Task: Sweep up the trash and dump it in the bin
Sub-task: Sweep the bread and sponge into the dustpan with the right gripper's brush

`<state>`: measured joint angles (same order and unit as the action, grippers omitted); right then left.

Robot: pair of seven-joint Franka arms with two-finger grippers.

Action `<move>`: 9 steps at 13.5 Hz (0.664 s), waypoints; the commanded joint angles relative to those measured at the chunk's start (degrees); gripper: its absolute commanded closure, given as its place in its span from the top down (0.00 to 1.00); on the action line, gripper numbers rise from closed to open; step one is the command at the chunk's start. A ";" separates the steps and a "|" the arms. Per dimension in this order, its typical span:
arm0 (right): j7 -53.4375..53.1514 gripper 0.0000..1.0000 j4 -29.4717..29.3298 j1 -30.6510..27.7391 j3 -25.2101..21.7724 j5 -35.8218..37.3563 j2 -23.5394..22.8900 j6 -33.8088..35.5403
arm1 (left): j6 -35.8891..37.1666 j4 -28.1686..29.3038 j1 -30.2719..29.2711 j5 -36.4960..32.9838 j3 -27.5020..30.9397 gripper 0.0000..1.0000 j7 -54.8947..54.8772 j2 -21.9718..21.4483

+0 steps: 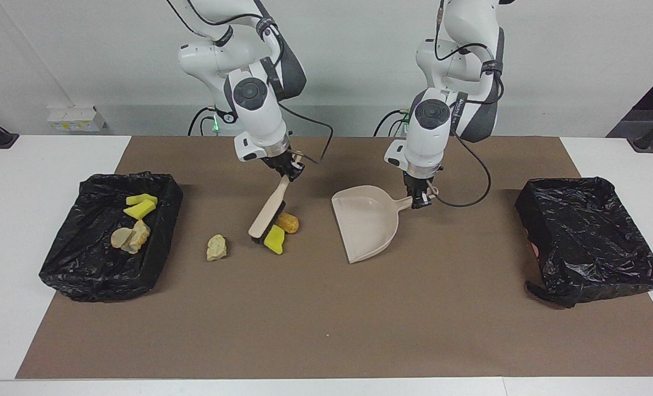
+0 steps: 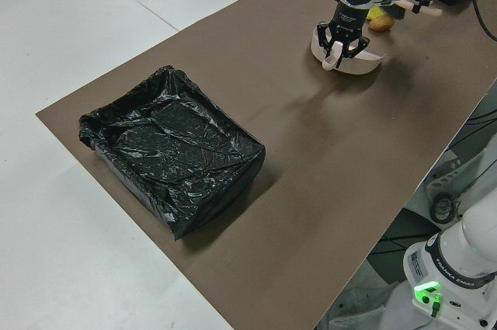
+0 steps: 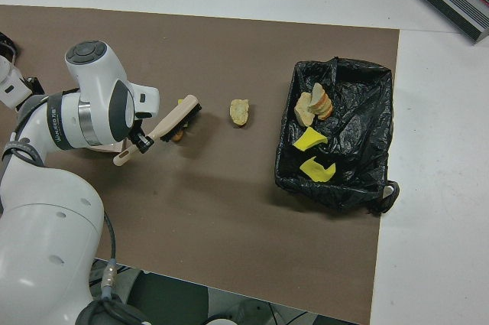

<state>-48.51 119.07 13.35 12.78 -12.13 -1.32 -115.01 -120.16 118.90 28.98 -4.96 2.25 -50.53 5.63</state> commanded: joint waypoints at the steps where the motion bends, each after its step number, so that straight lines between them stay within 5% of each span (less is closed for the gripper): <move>1: 2.89 0.00 -6.20 1.50 0.05 -0.36 -2.98 1.71 | -1.57 2.48 -0.06 -0.85 0.29 0.00 -0.18 -2.29; 9: 15.79 0.00 -12.46 -5.16 -0.65 10.81 -4.57 3.47 | -1.48 3.18 -0.51 -0.85 0.29 0.00 -0.18 -2.47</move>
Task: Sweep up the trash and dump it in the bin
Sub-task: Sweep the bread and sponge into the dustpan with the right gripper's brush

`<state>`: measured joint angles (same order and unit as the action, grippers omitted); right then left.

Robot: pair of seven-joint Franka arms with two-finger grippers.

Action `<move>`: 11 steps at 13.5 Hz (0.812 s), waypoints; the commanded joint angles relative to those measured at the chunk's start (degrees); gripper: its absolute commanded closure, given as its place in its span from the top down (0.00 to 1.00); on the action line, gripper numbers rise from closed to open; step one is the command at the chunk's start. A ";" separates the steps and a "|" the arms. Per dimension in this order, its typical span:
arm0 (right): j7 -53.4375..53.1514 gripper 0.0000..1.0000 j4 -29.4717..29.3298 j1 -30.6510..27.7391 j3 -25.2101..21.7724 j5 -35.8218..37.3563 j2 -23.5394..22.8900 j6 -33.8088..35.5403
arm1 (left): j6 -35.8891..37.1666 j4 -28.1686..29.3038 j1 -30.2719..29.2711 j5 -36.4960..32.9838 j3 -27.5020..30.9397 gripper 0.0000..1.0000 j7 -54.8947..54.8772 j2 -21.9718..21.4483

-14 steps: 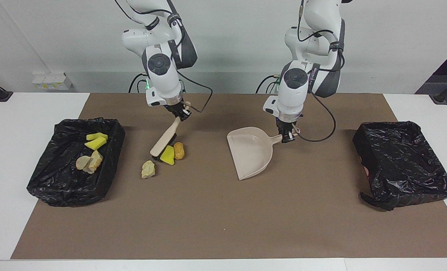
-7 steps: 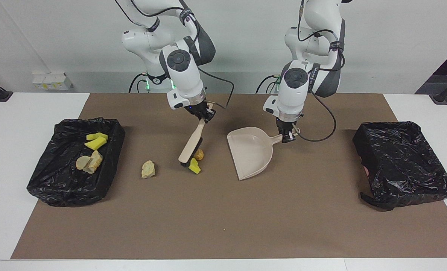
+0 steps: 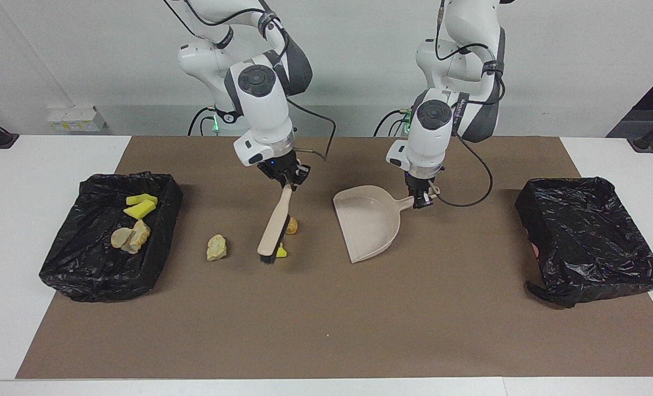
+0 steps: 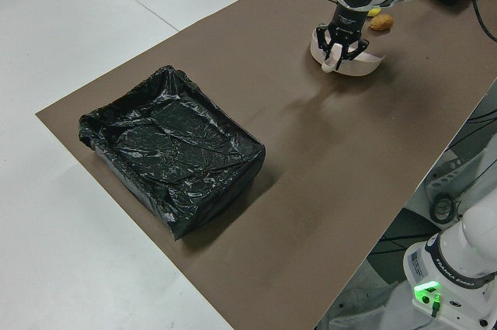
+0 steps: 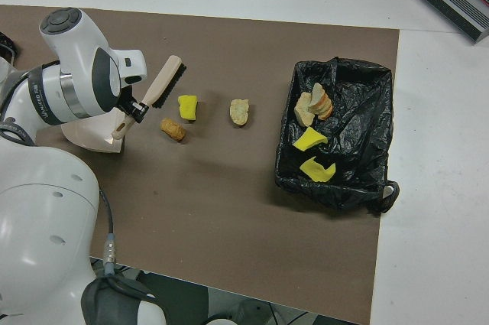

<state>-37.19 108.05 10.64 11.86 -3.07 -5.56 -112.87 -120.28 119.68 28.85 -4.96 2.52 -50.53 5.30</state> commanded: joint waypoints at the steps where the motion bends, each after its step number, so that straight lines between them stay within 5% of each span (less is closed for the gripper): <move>1: 7.98 0.00 -1.44 -4.56 0.27 2.97 -0.25 1.33 | -1.36 2.49 -0.38 -0.85 0.03 0.00 -0.09 -2.13; 6: 24.50 0.00 0.39 -14.49 0.45 5.62 -0.25 2.56 | -1.71 2.76 -0.46 -0.85 0.03 0.00 0.00 -2.49; 11: 30.07 0.00 11.02 -19.51 0.36 7.37 3.18 0.29 | -1.80 2.93 -0.46 -0.76 0.03 0.00 0.08 -2.49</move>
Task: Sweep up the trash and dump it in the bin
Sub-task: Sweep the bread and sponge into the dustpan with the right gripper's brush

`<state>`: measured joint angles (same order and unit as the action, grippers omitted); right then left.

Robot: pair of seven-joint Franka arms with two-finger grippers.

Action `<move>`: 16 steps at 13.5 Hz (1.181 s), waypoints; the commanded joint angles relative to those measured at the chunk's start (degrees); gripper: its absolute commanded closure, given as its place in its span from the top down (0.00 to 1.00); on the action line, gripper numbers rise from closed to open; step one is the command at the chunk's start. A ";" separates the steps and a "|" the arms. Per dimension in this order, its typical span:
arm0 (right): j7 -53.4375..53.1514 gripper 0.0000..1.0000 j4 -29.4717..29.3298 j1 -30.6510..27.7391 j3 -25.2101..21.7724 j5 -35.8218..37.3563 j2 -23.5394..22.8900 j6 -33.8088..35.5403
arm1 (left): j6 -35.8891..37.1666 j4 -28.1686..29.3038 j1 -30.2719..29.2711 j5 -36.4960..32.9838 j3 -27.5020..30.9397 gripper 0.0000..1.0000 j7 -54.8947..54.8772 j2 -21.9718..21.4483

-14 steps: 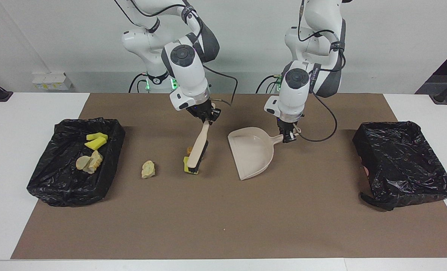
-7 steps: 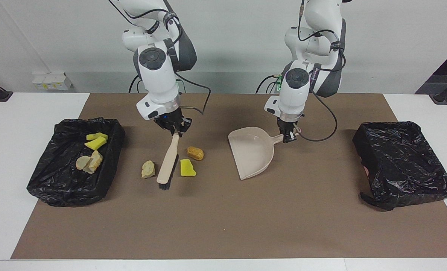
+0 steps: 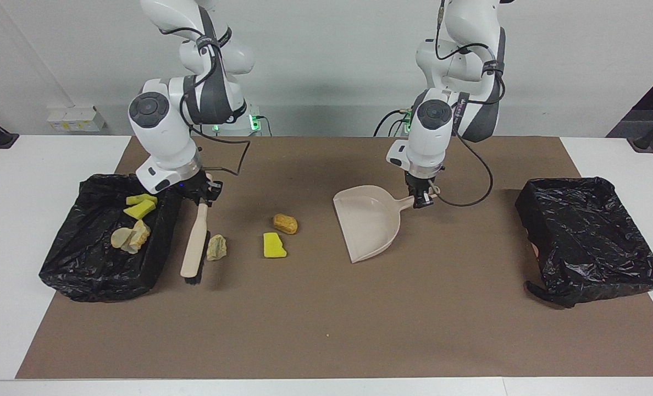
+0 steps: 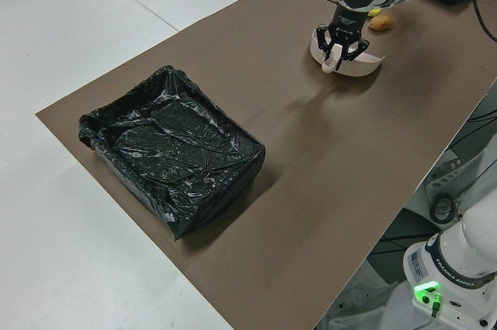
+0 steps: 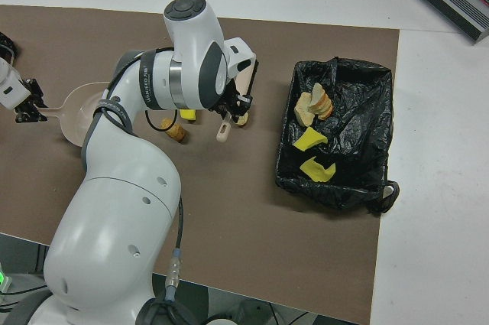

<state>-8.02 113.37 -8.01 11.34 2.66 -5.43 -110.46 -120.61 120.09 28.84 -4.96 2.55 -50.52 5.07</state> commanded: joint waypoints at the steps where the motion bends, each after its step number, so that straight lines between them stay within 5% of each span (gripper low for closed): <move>1: 0.98 0.00 7.81 -1.74 0.97 1.99 3.06 -4.56 | -1.47 2.52 -0.46 -0.76 -0.01 0.00 0.25 -2.26; 4: 1.77 0.00 10.65 -0.96 1.23 2.08 2.62 -8.28 | -1.47 2.79 -0.46 -0.76 -0.01 0.00 1.22 -2.52; 8: -0.85 0.00 9.69 9.48 1.41 0.77 2.62 -7.31 | -1.56 2.87 -0.46 -0.76 -0.09 0.00 1.30 -2.52; 16: -10.88 0.00 2.56 26.53 1.41 -8.89 -6.52 -11.07 | -3.22 4.19 0.34 -0.41 -0.09 0.00 5.08 -1.55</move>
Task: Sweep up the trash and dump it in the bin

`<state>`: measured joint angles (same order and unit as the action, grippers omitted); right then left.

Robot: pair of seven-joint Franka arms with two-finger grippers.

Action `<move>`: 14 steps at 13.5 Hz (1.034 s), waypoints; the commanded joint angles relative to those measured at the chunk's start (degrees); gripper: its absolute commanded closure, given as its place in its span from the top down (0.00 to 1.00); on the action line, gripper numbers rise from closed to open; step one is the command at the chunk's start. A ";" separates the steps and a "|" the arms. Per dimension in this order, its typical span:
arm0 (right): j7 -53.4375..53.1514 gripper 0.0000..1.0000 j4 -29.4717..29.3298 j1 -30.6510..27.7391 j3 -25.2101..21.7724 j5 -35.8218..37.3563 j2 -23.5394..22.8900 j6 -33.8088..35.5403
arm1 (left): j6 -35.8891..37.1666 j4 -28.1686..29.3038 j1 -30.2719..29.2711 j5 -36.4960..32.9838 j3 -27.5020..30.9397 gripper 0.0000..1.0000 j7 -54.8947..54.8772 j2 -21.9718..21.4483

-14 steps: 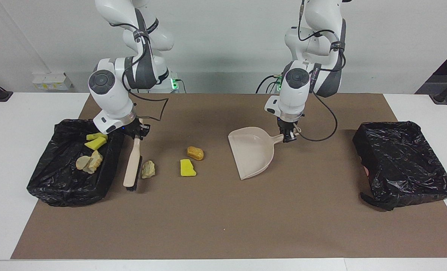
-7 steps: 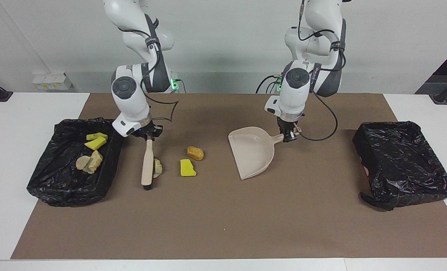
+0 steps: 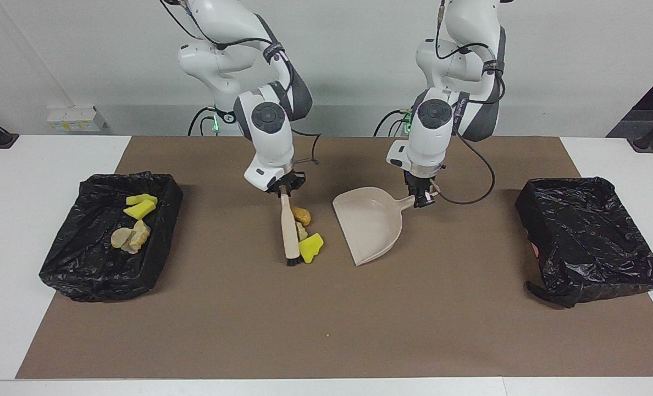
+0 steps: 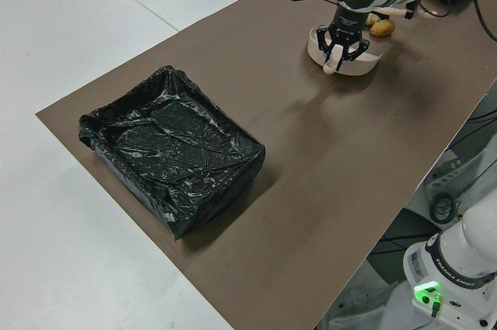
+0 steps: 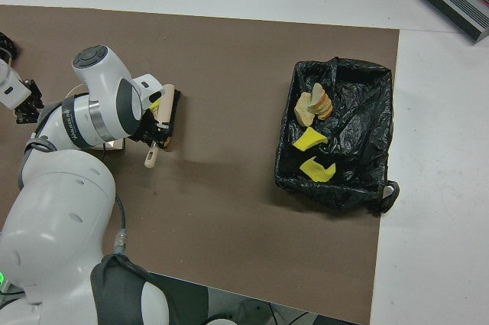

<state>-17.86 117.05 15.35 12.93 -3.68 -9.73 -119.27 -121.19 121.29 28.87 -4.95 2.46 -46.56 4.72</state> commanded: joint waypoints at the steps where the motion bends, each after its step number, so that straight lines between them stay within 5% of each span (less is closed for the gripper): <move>1: -0.95 0.00 -1.12 4.67 -0.10 -2.73 -2.14 -2.89 | -2.90 2.98 0.31 -0.50 0.00 0.00 1.12 -1.21; 5: -1.12 0.00 -1.56 9.25 1.48 -4.92 -1.17 -2.98 | -3.17 3.07 0.13 -0.41 0.00 0.00 1.92 -1.21; 14: -16.98 0.00 -1.82 7.77 3.25 -5.37 4.89 4.65 | -3.52 2.81 -0.49 -0.59 0.09 0.00 -4.32 -1.03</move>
<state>-29.35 114.82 24.68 16.18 -7.77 -5.71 -116.44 -123.26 122.62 28.80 -4.96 2.61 -48.14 4.72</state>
